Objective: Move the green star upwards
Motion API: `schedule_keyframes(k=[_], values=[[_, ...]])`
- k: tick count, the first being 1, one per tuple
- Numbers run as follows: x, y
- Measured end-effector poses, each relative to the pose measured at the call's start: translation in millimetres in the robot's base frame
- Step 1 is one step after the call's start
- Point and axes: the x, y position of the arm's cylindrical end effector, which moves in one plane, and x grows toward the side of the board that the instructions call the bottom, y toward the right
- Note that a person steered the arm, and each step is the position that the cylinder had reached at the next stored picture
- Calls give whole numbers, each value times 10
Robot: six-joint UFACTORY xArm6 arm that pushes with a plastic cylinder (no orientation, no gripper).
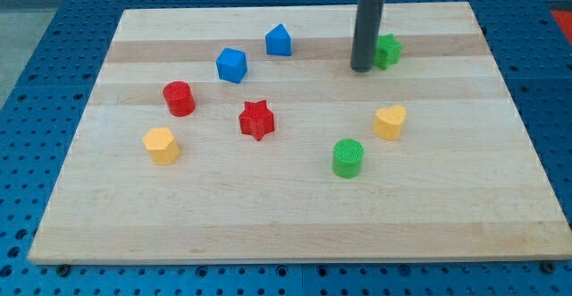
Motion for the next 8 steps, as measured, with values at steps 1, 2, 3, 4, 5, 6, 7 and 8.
schedule_keyframes(k=[1, 2, 3, 4, 5, 6, 7, 8], values=[[-33, 592], [-368, 1051], [-337, 1102], [213, 1049], [467, 541], [212, 398], [-321, 664], [-608, 1077]])
